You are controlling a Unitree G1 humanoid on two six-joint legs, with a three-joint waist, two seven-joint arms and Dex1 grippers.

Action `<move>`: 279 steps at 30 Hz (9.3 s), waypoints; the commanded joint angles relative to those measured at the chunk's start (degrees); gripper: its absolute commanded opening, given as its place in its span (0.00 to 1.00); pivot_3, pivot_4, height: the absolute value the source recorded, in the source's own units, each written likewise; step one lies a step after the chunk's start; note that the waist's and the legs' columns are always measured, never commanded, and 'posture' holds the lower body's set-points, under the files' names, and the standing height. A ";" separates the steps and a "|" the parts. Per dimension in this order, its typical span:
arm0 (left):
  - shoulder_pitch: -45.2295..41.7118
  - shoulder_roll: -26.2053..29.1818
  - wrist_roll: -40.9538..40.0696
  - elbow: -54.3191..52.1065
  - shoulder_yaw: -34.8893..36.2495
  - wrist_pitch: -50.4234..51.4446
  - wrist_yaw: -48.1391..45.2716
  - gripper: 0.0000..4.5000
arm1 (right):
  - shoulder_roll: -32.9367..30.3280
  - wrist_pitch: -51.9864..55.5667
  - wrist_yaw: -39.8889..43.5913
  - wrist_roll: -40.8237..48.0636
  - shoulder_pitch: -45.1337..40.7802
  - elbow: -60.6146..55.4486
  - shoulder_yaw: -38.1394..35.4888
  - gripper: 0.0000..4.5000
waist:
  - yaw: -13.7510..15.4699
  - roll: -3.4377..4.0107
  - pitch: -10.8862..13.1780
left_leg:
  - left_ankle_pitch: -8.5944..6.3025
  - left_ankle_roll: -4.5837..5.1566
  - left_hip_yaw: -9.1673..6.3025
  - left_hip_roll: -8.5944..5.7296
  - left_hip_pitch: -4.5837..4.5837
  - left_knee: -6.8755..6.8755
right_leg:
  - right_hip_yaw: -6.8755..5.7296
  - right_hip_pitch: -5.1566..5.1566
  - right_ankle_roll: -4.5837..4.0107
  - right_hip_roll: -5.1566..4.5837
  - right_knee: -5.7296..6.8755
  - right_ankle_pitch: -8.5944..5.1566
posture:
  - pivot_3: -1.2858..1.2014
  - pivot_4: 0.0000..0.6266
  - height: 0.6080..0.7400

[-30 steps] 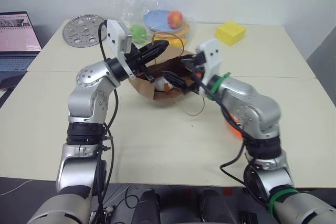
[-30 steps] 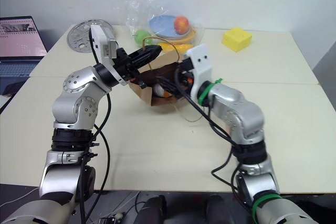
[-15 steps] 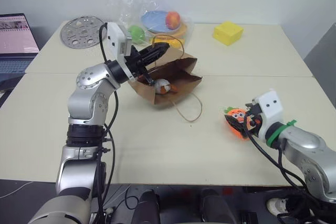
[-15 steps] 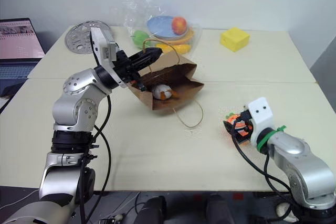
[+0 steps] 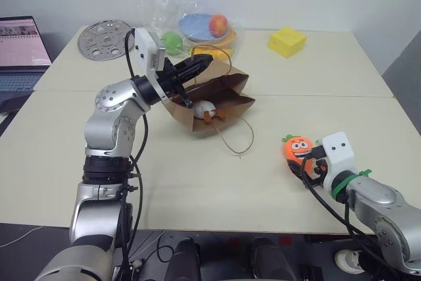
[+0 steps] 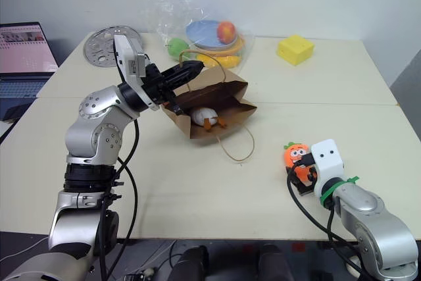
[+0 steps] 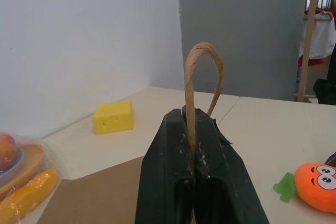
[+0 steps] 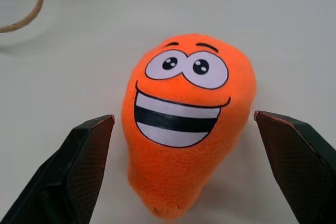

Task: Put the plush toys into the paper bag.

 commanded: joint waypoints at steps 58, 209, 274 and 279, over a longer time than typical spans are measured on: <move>-1.36 -0.72 -1.78 -3.05 -0.20 1.06 -1.93 0.00 | 24.84 -31.65 7.84 -4.88 -55.77 65.99 15.15 0.00 | -0.65 0.02 0.01 | 0.00 0.01 0.00 0.01 0.03 -0.06 | -0.04 -0.10 -0.01 0.00 0.13 0.01 | 0.52 0.24 1.00; 2.10 1.83 -9.53 -8.41 1.40 14.56 1.83 0.00 | 14.03 -23.71 -31.92 67.20 -41.32 28.24 7.91 0.00 | -0.41 -0.01 -0.02 | 0.03 0.07 -0.03 0.05 -0.09 -0.14 | -0.03 -0.18 -0.03 0.04 0.04 0.03 | 0.52 0.24 1.00; 29.50 -5.52 4.11 -13.90 -7.50 -8.55 4.16 0.96 | -29.72 -5.87 17.95 57.81 -40.55 13.37 2.02 1.00 | 1.26 -0.02 -0.02 | 0.02 0.08 0.08 0.05 -0.14 -0.03 | 0.06 -0.09 -0.07 0.03 -0.27 0.01 | 0.52 0.24 1.00; 30.45 -5.18 3.24 -14.22 -6.80 -8.18 3.68 0.65 | -29.19 -5.83 17.01 58.06 -40.09 13.04 1.31 1.00 | 1.25 -0.02 -0.02 | 0.02 0.08 0.07 0.05 -0.14 -0.03 | 0.06 -0.09 -0.07 0.03 -0.26 0.01 | 0.52 0.24 1.00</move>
